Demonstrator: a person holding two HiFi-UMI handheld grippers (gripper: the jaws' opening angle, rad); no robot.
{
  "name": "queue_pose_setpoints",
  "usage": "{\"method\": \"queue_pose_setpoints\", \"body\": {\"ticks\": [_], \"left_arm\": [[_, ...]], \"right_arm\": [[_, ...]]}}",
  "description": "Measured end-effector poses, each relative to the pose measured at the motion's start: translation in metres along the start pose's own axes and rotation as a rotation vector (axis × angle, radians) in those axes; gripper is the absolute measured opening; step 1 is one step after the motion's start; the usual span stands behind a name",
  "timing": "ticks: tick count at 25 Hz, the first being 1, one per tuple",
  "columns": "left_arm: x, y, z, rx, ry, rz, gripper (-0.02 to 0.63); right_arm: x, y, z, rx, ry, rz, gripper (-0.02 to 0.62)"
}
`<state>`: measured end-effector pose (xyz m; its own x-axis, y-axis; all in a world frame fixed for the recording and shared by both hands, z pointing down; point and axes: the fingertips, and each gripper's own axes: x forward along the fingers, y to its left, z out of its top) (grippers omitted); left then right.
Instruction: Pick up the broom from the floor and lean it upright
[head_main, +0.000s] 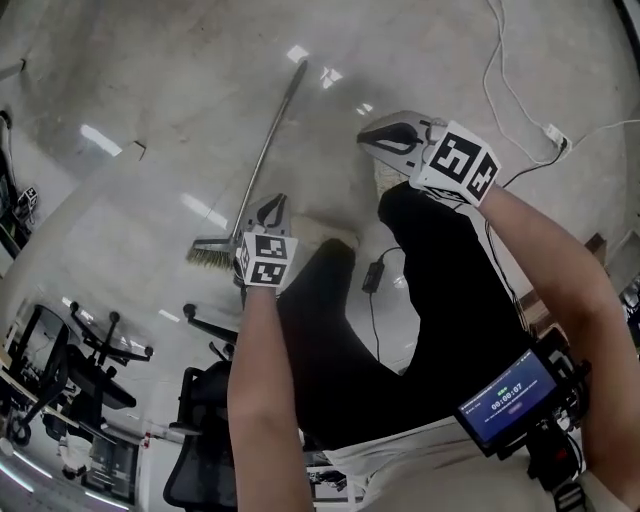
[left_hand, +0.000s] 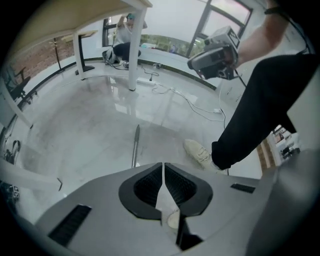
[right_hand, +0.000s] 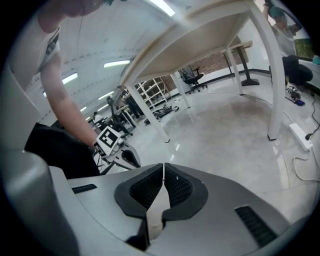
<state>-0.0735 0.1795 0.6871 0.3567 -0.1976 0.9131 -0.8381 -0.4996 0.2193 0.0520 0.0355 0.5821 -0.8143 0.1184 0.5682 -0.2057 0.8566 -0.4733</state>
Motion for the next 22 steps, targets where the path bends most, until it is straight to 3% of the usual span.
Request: {"method": "queue_pose_setpoints", "body": {"ticks": [6, 10, 16, 20, 21, 22], "left_arm": [[0.029, 0.025, 0.0, 0.02, 0.086, -0.005, 0.021], [0.105, 0.071, -0.01, 0.058, 0.121, 0.033, 0.021], [0.149, 0.092, 0.006, -0.025, 0.115, 0.064, 0.022], [0.168, 0.103, 0.005, -0.012, 0.156, 0.124, 0.023], [0.173, 0.106, 0.003, -0.009, 0.167, 0.135, 0.029], [0.177, 0.107, 0.0, -0.009, 0.181, 0.14, 0.096]], "right_arm": [[-0.001, -0.024, 0.021, -0.002, 0.003, -0.022, 0.023], [0.035, -0.076, -0.011, -0.005, -0.027, -0.021, 0.023], [0.039, -0.104, -0.012, -0.046, -0.024, -0.046, 0.023], [0.043, -0.121, -0.01, -0.066, -0.021, -0.065, 0.023], [0.045, -0.126, -0.01, -0.073, -0.017, -0.07, 0.023], [0.046, -0.13, -0.01, -0.079, -0.014, -0.074, 0.023]]}}
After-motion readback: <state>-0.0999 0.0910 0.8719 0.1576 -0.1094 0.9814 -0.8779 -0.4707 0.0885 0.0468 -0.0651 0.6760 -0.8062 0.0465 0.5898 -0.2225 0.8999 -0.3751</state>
